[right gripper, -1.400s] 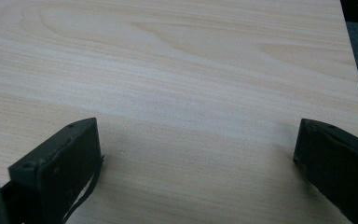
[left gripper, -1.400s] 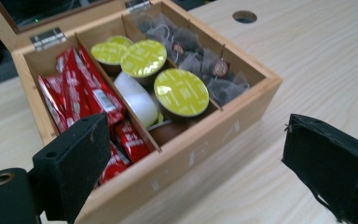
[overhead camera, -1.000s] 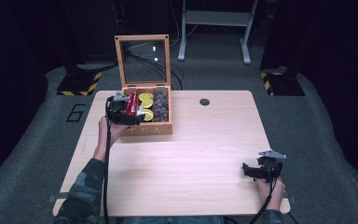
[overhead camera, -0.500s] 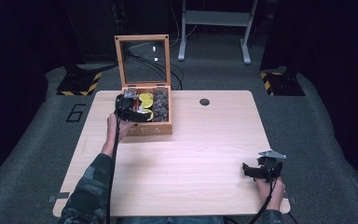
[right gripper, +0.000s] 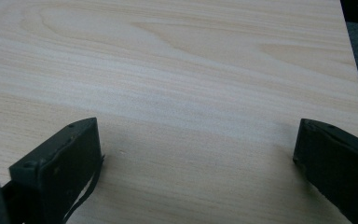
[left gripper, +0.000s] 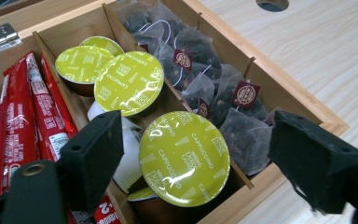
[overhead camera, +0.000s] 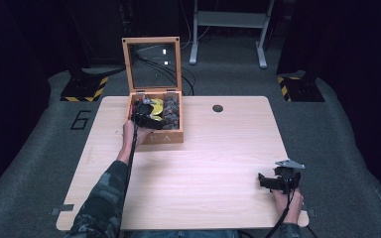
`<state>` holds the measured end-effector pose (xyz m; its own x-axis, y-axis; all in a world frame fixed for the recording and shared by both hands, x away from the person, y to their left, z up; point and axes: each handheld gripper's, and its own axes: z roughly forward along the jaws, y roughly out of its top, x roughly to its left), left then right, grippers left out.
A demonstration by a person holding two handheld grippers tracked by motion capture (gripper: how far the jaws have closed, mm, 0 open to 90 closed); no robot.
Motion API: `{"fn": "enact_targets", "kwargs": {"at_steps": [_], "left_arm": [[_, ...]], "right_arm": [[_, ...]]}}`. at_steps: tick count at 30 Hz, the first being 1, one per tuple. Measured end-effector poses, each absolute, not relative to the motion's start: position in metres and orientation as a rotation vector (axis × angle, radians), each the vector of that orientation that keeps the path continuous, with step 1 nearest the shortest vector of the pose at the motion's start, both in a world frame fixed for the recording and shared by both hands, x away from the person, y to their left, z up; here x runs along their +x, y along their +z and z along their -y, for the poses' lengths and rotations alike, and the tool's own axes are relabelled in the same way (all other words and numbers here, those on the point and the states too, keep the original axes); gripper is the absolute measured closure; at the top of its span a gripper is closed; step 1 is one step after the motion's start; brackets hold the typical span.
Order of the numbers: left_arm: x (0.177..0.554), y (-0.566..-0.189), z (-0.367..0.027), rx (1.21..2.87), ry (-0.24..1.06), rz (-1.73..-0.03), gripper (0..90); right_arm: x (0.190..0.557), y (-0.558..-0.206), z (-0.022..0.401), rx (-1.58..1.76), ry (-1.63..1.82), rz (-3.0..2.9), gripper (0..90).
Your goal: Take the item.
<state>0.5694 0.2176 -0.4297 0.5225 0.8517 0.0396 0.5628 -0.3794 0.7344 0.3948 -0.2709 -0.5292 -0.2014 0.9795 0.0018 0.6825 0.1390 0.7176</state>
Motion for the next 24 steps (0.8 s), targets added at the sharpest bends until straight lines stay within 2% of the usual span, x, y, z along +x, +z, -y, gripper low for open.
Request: {"fn": "enact_targets", "kwargs": {"at_steps": [14,24], "left_arm": [[0.576,-0.441,-0.212,2.118,0.557,-1.181,34.4],[0.579,-0.445,-0.215,2.117,0.539,-1.191,39.2]], "right_arm": [[0.395,-0.529,0.271,1.589,0.827,-1.948,0.3],[0.395,-0.529,0.271,1.588,0.827,-1.948,0.4]]}}
